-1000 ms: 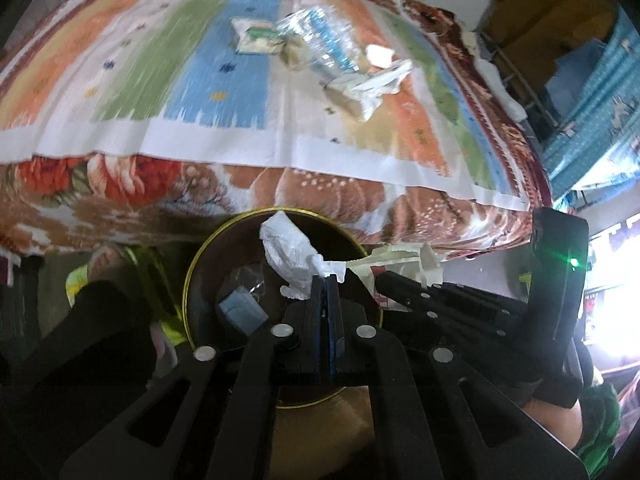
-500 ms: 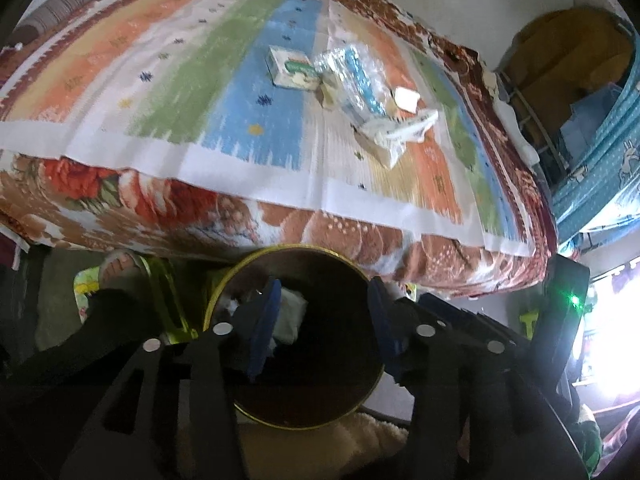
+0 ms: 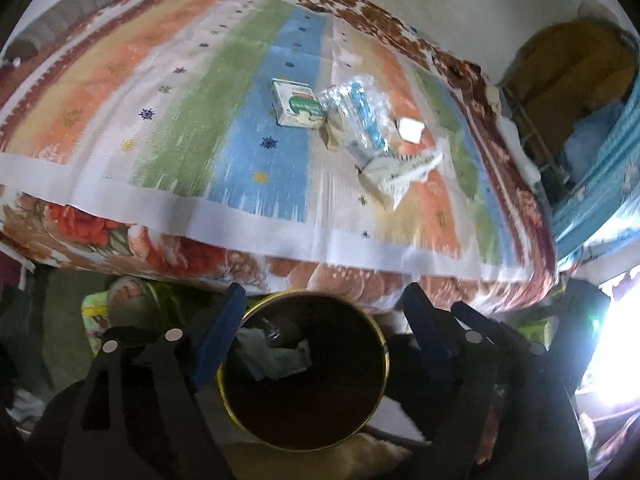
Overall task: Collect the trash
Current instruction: 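Move both open grippers from the bin back over the bed sheet, then grasp the green eye drops box with the left gripper while the right grasps the white Natural bag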
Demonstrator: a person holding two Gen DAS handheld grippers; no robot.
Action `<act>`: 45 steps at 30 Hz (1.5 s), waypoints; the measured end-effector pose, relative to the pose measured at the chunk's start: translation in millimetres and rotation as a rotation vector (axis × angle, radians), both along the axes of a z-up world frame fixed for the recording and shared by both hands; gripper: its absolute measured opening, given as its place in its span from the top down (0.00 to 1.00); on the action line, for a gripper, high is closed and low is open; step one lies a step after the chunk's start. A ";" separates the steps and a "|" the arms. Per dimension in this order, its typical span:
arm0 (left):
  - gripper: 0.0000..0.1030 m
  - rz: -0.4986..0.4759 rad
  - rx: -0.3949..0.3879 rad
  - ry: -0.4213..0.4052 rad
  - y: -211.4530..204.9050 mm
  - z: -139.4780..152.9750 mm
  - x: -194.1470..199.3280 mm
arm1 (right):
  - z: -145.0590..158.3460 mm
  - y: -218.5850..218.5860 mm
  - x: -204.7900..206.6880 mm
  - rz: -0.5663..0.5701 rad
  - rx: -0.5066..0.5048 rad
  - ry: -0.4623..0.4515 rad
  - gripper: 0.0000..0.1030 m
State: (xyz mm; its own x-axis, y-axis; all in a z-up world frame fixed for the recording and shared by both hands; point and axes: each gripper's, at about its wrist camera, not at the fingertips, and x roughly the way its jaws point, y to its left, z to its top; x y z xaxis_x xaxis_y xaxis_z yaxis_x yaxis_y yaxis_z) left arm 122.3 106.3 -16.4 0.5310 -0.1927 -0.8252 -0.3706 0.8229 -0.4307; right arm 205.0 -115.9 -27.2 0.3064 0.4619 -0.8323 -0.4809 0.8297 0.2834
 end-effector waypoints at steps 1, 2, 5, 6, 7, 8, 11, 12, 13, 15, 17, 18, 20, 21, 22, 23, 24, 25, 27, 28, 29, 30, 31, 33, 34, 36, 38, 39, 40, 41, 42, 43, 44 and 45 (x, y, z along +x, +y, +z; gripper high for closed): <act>0.21 0.013 0.007 0.009 2.1 -1.0 3.2 | 2.9 -0.3 3.0 -0.002 0.003 -0.005 0.35; 0.21 0.021 0.008 0.015 3.8 -1.6 5.6 | 6.9 -0.6 7.3 -0.006 0.005 -0.012 0.34; 0.18 0.037 0.023 0.020 9.3 0.0 16.2 | 15.0 -1.3 18.2 -0.017 -0.001 -0.032 0.32; 0.17 0.041 0.048 0.019 10.3 1.7 20.7 | 17.3 -1.7 22.7 -0.023 -0.003 -0.038 0.30; 0.13 0.047 0.070 0.019 11.1 2.7 24.5 | 19.0 -1.7 27.5 -0.028 -0.006 -0.042 0.29; 0.11 0.059 0.098 0.020 12.7 3.7 29.3 | 19.7 -1.9 31.3 -0.031 -0.008 -0.043 0.28; 0.08 0.077 0.132 0.027 18.6 4.0 42.1 | 20.3 -1.1 43.7 -0.044 -0.022 -0.049 0.23; 0.07 0.078 0.138 0.029 21.8 3.0 47.8 | 20.0 -1.3 48.2 -0.052 -0.023 -0.048 0.21; 0.06 0.080 0.146 0.030 23.9 2.3 53.6 | 19.7 -0.6 53.2 -0.062 -0.026 -0.047 0.20; 0.06 0.089 0.165 0.023 27.4 1.2 62.7 | 17.4 0.4 62.4 -0.071 -0.044 -0.046 0.17; 0.06 0.090 0.177 0.015 29.6 -0.2 71.9 | 14.9 1.6 70.0 -0.078 -0.059 -0.048 0.16; 0.06 0.090 0.182 0.021 30.3 -2.1 77.1 | 13.5 2.5 74.9 -0.083 -0.068 -0.049 0.15; 0.06 0.088 0.185 0.032 31.4 -5.4 85.9 | 11.4 3.6 84.6 -0.097 -0.077 -0.047 0.13; 0.06 0.086 0.184 0.037 32.2 -7.6 90.5 | 11.0 3.3 88.0 -0.105 -0.070 -0.041 0.13; 0.06 0.086 0.183 0.042 33.2 -10.2 95.0 | 11.0 3.1 91.7 -0.112 -0.058 -0.035 0.12; 0.06 0.088 0.182 0.044 33.7 -12.5 97.8 | 10.9 3.6 97.0 -0.120 -0.048 -0.029 0.11; 0.06 0.092 0.187 0.046 35.2 -15.1 102.1 | 10.5 4.0 100.5 -0.126 -0.046 -0.025 0.10; 0.06 0.098 0.191 0.051 36.6 -17.4 105.8 | 10.6 5.1 104.1 -0.133 -0.044 -0.020 0.10; 0.06 0.111 0.177 0.059 38.6 -21.9 113.2 | 10.2 9.2 112.1 -0.144 -0.043 -0.021 0.09; 0.06 0.116 0.165 0.060 40.2 -23.4 116.9 | 9.4 11.4 115.8 -0.149 -0.051 -0.025 0.09; 0.06 0.126 0.148 0.060 42.6 -25.0 122.1 | 7.9 14.6 120.9 -0.154 -0.065 -0.032 0.09; 0.06 0.134 0.139 0.057 43.2 -25.8 125.2 | 6.6 16.7 123.9 -0.156 -0.074 -0.037 0.09; 0.06 0.141 0.134 0.055 44.1 -26.6 128.1 | 5.2 18.8 127.4 -0.157 -0.084 -0.041 0.09; 0.06 0.152 0.139 0.053 45.3 -28.1 137.2 | 0.9 22.9 135.6 -0.164 -0.109 -0.055 0.09; 0.06 0.153 0.144 0.054 44.7 -28.6 141.3 | -0.6 23.2 138.8 -0.171 -0.114 -0.059 0.09; 0.06 0.154 0.156 0.058 44.8 -30.6 151.4 | -5.0 23.1 147.8 -0.190 -0.112 -0.058 0.09; 0.06 0.154 0.169 0.058 45.6 -32.4 159.7 | -8.3 23.0 155.3 -0.199 -0.102 -0.047 0.09; 0.06 0.155 0.181 0.058 46.1 -33.8 166.3 | -9.6 23.8 159.4 -0.200 -0.099 -0.047 0.09; 0.06 0.156 0.188 0.060 46.8 -34.7 169.7 | -10.7 24.5 161.7 -0.200 -0.101 -0.050 0.09; 0.06 0.157 0.198 0.063 47.7 -35.8 174.3 | -12.0 26.0 165.3 -0.200 -0.104 -0.054 0.09; 0.06 0.168 0.214 0.067 49.6 -36.6 178.5 | -12.8 26.9 167.9 -0.200 -0.103 -0.054 0.09; 0.06 0.186 0.227 0.066 51.7 -36.7 181.0 | -14.3 28.1 170.6 -0.201 -0.103 -0.053 0.09; 0.06 0.211 0.234 0.064 55.0 -37.9 184.5 | -16.4 29.4 173.4 -0.202 -0.104 -0.048 0.09; 0.06 0.218 0.229 0.066 57.6 -40.1 187.1 | -18.4 30.7 176.1 -0.202 -0.104 -0.042 0.10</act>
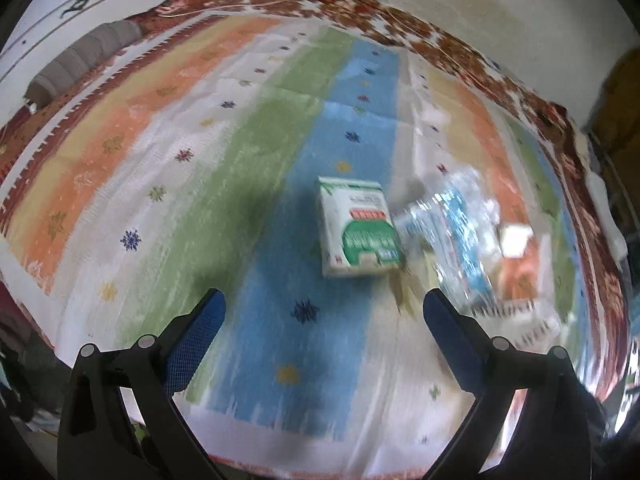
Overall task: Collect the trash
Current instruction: 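Grasp the green eye drops box with the left gripper while the right grasps the white Natural bag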
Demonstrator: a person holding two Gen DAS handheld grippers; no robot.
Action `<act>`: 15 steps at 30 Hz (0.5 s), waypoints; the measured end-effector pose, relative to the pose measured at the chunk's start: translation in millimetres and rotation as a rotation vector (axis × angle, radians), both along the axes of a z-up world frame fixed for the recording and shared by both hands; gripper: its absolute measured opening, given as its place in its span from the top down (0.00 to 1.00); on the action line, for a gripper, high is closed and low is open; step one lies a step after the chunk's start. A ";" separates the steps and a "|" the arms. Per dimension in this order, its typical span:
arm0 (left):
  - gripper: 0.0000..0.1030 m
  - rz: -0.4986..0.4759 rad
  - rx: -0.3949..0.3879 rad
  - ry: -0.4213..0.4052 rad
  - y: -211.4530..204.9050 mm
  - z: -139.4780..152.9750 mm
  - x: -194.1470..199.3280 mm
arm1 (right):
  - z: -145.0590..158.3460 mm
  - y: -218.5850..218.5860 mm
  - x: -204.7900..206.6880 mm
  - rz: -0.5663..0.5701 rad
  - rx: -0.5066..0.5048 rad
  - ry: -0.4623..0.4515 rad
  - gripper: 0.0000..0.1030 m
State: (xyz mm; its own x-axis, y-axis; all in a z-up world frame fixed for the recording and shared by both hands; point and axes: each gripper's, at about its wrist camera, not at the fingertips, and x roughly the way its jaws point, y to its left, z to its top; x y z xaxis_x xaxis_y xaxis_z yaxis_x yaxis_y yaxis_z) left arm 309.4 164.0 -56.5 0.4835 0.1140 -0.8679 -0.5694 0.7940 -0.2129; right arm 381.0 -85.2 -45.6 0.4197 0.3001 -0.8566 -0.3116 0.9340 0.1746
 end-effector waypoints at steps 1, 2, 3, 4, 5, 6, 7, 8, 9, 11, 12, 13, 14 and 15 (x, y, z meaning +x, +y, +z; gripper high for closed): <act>0.06 0.002 -0.010 0.005 2.1 -3.0 4.2 | -1.6 1.1 2.9 -0.001 -0.002 0.003 0.10; 0.06 0.001 -0.018 0.013 3.5 -6.6 8.9 | -3.7 2.8 6.5 -0.003 -0.007 0.005 0.10; 0.06 0.001 -0.019 0.026 4.9 -11.4 13.9 | -5.6 3.9 9.4 -0.004 -0.010 0.006 0.10; 0.06 0.001 -0.015 0.037 5.9 -16.4 18.7 | -7.0 5.1 11.5 -0.005 -0.012 0.007 0.12; 0.06 0.000 -0.013 0.041 6.3 -18.7 21.0 | -8.8 6.4 14.4 -0.005 -0.013 0.009 0.13; 0.06 0.000 -0.008 0.050 6.6 -22.4 25.2 | -11.6 8.0 18.7 -0.005 -0.015 0.014 0.16; 0.06 0.000 -0.006 0.054 6.8 -24.4 28.2 | -13.9 9.8 21.7 -0.001 -0.017 0.019 0.20; 0.06 -0.001 -0.007 0.055 7.2 -26.0 31.1 | -16.1 12.0 24.6 0.005 -0.021 0.023 0.23; 0.06 -0.001 -0.011 0.051 8.3 -27.9 35.0 | -17.6 14.1 25.9 0.011 -0.026 0.024 0.28; 0.06 -0.010 -0.033 0.048 8.5 -33.9 43.0 | -21.6 18.6 29.2 0.023 -0.044 0.022 0.34; 0.06 -0.017 -0.038 0.054 8.2 -36.7 46.4 | -24.9 20.9 31.6 0.027 -0.058 0.023 0.39; 0.06 -0.022 -0.030 0.074 7.4 -42.2 51.7 | -27.0 21.8 33.1 0.029 -0.064 0.026 0.43; 0.06 -0.022 -0.019 0.086 7.0 -45.1 55.1 | -28.8 22.2 34.6 0.031 -0.067 0.029 0.46; 0.06 -0.017 -0.011 0.090 7.6 -48.7 58.9 | -31.2 22.7 36.0 0.033 -0.073 0.034 0.51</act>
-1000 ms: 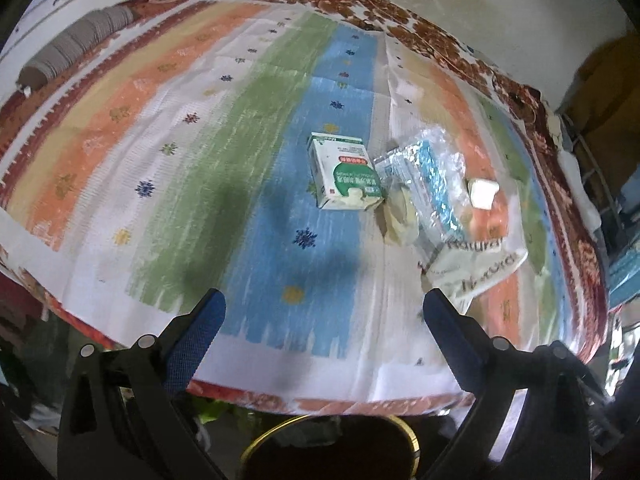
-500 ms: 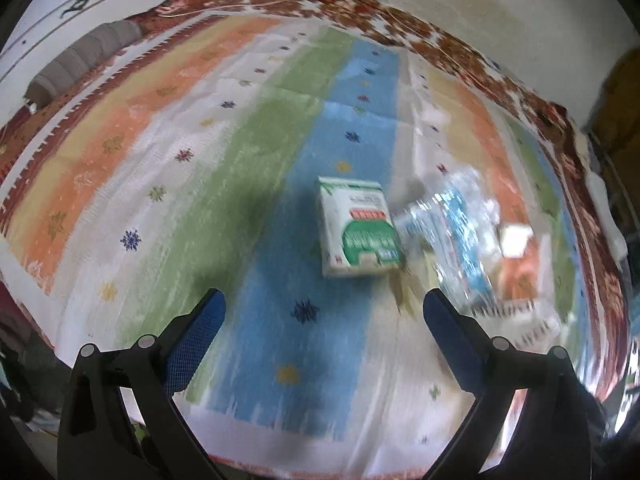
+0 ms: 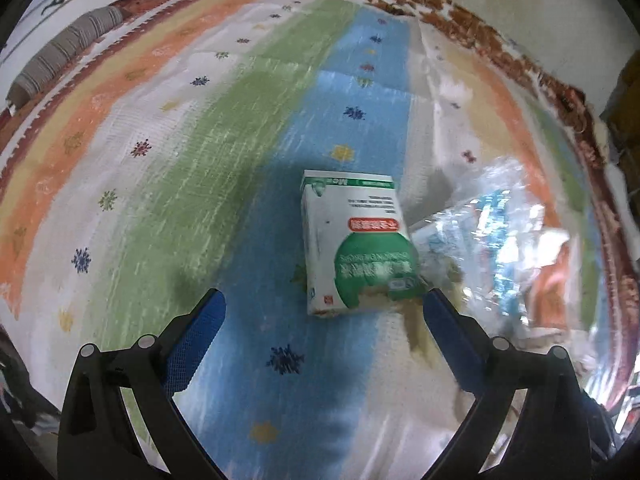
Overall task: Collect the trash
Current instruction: 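Grasp the green eye drops box with the left gripper while the right grasps the white Natural bag, then carry the eye drops box and the Natural bag over the bin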
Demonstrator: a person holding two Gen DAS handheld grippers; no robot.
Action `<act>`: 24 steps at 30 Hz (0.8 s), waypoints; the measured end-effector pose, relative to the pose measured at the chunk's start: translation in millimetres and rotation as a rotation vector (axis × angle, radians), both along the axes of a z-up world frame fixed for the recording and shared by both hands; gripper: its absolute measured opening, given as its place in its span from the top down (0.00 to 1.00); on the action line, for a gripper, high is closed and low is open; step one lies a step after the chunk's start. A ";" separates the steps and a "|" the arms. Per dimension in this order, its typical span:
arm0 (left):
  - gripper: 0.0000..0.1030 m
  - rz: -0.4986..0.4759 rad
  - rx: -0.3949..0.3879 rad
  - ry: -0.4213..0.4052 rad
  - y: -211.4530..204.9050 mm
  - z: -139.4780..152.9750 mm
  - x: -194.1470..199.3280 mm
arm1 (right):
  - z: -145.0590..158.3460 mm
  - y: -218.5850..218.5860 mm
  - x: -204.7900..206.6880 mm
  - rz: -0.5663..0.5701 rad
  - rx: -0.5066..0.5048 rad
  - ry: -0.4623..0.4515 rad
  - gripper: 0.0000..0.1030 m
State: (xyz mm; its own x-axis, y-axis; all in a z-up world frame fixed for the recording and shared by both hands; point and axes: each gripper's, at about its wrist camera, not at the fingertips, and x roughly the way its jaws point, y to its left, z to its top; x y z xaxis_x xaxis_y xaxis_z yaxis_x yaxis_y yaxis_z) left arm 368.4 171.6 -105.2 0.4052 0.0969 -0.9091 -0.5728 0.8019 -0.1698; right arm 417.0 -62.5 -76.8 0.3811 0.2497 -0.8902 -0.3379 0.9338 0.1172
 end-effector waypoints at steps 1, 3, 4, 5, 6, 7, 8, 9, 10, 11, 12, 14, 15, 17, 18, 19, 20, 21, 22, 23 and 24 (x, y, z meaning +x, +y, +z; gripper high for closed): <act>0.06 0.006 0.001 0.000 1.3 -3.3 2.8 | -2.1 0.0 0.8 0.002 -0.006 0.003 0.55; 0.06 0.012 -0.008 0.008 3.9 -10.1 9.1 | -5.0 -0.2 1.5 0.012 -0.007 0.011 0.62; 0.06 0.012 -0.009 0.008 4.5 -11.5 11.0 | -5.6 -0.3 1.0 0.015 -0.009 0.011 0.64; 0.06 0.010 -0.009 0.004 4.8 -13.5 13.7 | -6.2 -0.7 0.7 0.017 -0.010 0.010 0.65; 0.06 0.006 -0.009 0.003 4.6 -15.2 15.9 | -7.4 -1.7 0.4 0.020 -0.011 0.013 0.67; 0.06 -0.002 -0.007 0.006 3.3 -16.7 18.8 | -8.3 -2.1 0.3 0.022 -0.011 0.017 0.69; 0.06 -0.012 -0.003 0.010 1.7 -18.5 21.5 | -9.1 -2.6 0.3 0.023 -0.009 0.021 0.69; 0.06 -0.022 0.009 0.022 -0.6 -21.4 25.0 | -9.6 -3.3 0.2 0.023 -0.006 0.023 0.69; 0.06 -0.027 0.016 0.028 -2.0 -23.1 26.9 | -9.8 -3.9 0.1 0.024 -0.005 0.023 0.69; 0.06 -0.030 0.022 0.033 -3.6 -24.9 29.2 | -9.8 -4.2 0.4 0.024 -0.005 0.024 0.69; 0.06 -0.031 0.025 0.037 -4.6 -25.8 30.6 | -9.8 -4.4 0.4 0.023 -0.003 0.024 0.69; 0.06 -0.022 0.031 0.052 -6.0 -28.1 34.4 | -9.5 -5.0 -0.2 0.026 -0.001 0.025 0.69; 0.06 -0.013 0.038 0.064 -6.6 -29.6 36.5 | -9.1 -4.8 -0.1 0.028 -0.002 0.024 0.69; 0.06 -0.006 0.059 0.085 -8.1 -31.2 39.8 | -8.6 -5.0 -1.0 0.034 -0.003 0.022 0.69; 0.08 -0.006 0.069 0.093 -8.7 -31.3 40.6 | -8.4 -4.9 -1.1 0.038 -0.005 0.021 0.70; 0.16 -0.007 0.075 0.100 -9.0 -31.5 41.0 | -8.4 -4.7 -0.8 0.042 -0.007 0.021 0.71; 0.27 -0.004 0.081 0.108 -8.7 -31.5 41.1 | -8.3 -4.2 -1.0 0.048 -0.010 0.020 0.71; 0.31 0.005 0.088 0.109 -7.0 -30.2 39.4 | -8.1 -3.5 -1.4 0.055 -0.016 0.018 0.72; 0.31 0.007 0.089 0.109 -6.0 -29.7 38.9 | -7.8 -3.1 -1.7 0.058 -0.018 0.016 0.73; 0.31 0.001 0.087 0.111 -4.5 -29.8 37.6 | -7.5 -2.8 -1.8 0.061 -0.018 0.014 0.74; 0.31 -0.007 0.089 0.114 -4.1 -29.7 37.0 | -7.0 -2.7 -1.8 0.063 -0.018 0.012 0.75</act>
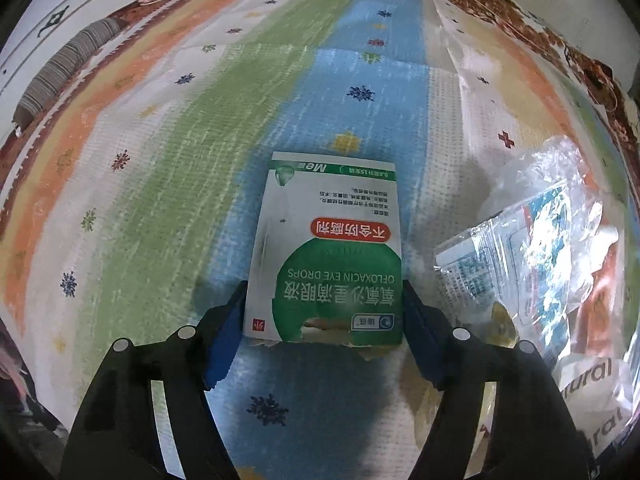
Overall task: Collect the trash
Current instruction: 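Carry the eye drops box and the Natural bag over the bin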
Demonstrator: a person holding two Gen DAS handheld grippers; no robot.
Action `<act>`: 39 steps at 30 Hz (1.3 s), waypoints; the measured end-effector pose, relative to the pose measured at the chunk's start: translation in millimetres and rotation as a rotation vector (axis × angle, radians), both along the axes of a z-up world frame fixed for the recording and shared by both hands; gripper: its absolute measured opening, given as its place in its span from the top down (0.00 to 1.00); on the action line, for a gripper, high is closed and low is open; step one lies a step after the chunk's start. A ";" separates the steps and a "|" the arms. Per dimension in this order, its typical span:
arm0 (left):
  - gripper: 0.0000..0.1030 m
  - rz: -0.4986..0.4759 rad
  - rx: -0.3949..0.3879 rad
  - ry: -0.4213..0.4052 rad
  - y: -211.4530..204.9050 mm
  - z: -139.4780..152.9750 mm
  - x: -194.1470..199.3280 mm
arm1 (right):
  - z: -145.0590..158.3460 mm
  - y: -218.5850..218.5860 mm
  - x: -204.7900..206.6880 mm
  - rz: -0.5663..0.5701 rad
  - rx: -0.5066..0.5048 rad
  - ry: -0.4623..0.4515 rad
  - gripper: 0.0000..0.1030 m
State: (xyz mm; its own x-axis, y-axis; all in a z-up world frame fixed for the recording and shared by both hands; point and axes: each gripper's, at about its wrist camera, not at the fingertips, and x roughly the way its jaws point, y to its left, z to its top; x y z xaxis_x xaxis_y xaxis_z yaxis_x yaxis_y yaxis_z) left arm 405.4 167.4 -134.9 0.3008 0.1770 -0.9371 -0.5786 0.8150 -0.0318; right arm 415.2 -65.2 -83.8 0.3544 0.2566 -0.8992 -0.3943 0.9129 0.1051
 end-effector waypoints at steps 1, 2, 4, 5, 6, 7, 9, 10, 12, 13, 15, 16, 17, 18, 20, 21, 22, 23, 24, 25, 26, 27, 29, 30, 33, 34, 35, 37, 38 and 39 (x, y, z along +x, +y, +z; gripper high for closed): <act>0.32 -0.006 0.007 0.002 0.6 0.5 -1.1 | 0.4 0.3 0.2 0.002 0.001 -0.001 0.76; 0.32 -0.007 0.019 0.004 1.9 1.6 -2.5 | 0.7 0.8 0.4 0.006 0.000 -0.002 0.77; 0.32 -0.004 0.030 0.005 6.9 5.1 -7.6 | 2.4 -0.1 1.2 0.003 0.006 0.002 0.80; 0.32 -0.003 0.028 0.002 11.0 8.0 -11.3 | 3.5 -0.9 1.7 0.000 0.015 0.010 0.81; 0.32 -0.001 0.027 -0.002 13.7 10.9 -14.2 | 4.5 -1.4 1.9 -0.002 0.022 0.016 0.83; 0.32 -0.001 0.027 -0.006 16.6 14.5 -18.0 | 5.8 -1.5 1.8 -0.002 0.031 0.021 0.85; 0.32 -0.001 0.022 -0.018 22.9 24.0 -27.1 | 10.9 -0.3 -0.5 0.009 0.042 0.018 0.86; 0.32 0.003 0.018 -0.025 26.4 28.3 -32.8 | 13.7 1.4 -2.1 0.020 0.041 0.010 0.86; 0.32 0.010 -0.006 -0.035 32.4 35.4 -45.4 | 20.6 5.5 -7.5 0.046 0.022 -0.021 0.87; 0.32 0.008 -0.016 -0.037 33.2 38.0 -51.2 | 24.5 6.9 -10.8 0.056 0.012 -0.038 0.87; 0.32 -0.002 -0.030 -0.042 32.5 44.3 -61.8 | 30.4 6.9 -15.9 0.067 0.012 -0.052 0.87; 0.32 -0.006 -0.040 -0.048 32.1 47.6 -66.2 | 33.1 5.9 -18.6 0.071 0.015 -0.054 0.87; 0.32 -0.012 -0.053 -0.055 31.4 51.5 -69.1 | 36.4 4.7 -22.9 0.075 0.019 -0.057 0.87; 0.32 -0.021 -0.067 -0.068 29.1 57.2 -73.2 | 39.1 3.7 -26.4 0.079 0.021 -0.060 0.87; 0.32 -0.042 -0.081 -0.094 22.7 68.6 -78.8 | 45.3 1.6 -34.2 0.088 0.024 -0.073 0.87; 0.32 -0.051 -0.087 -0.104 19.2 72.8 -81.5 | 49.6 1.0 -39.3 0.096 0.024 -0.086 0.87; 0.32 -0.059 -0.100 -0.117 16.1 77.8 -84.0 | 53.4 0.3 -44.7 0.105 0.024 -0.097 0.87; 0.32 -0.063 -0.116 -0.130 13.9 81.8 -86.4 | 57.0 0.3 -49.7 0.112 0.029 -0.101 0.87; 0.32 -0.064 -0.136 -0.143 11.6 85.9 -89.6 | 60.4 -0.2 -55.0 0.120 0.039 -0.105 0.87; 0.32 -0.067 -0.154 -0.155 9.2 89.7 -92.8 | 64.3 0.0 -61.2 0.131 0.047 -0.108 0.87; 0.32 -0.071 -0.167 -0.166 6.0 93.7 -96.5 | 67.5 1.1 -65.8 0.141 0.046 -0.111 0.87; 0.32 -0.080 -0.175 -0.179 2.0 99.4 -100.8 | 71.7 1.6 -69.7 0.145 0.051 -0.118 0.87; 0.32 -0.111 -0.171 -0.204 -7.8 111.4 -109.1 | 81.2 2.2 -79.2 0.153 0.063 -0.141 0.87; 0.32 -0.124 -0.169 -0.214 -11.2 115.9 -112.3 | 84.7 2.7 -82.6 0.157 0.067 -0.150 0.87; 0.32 -0.169 -0.164 -0.249 -21.6 131.5 -127.8 | 94.8 5.4 -94.7 0.173 0.066 -0.181 0.87; 0.32 -0.175 -0.167 -0.256 -23.6 134.6 -132.6 | 97.0 6.0 -98.0 0.177 0.064 -0.190 0.87; 0.32 -0.182 -0.178 -0.266 -26.0 138.0 -139.7 | 99.7 6.3 -103.6 0.183 0.064 -0.199 0.87; 0.32 -0.191 -0.197 -0.278 -28.3 142.1 -148.2 | 103.7 5.3 -111.4 0.188 0.075 -0.204 0.87; 0.32 -0.196 -0.203 -0.285 -29.6 144.4 -153.1 | 105.5 4.0 -115.2 0.188 0.083 -0.204 0.87; 0.32 -0.201 -0.207 -0.294 -31.2 147.5 -158.7 | 107.0 2.5 -117.7 0.188 0.089 -0.204 0.87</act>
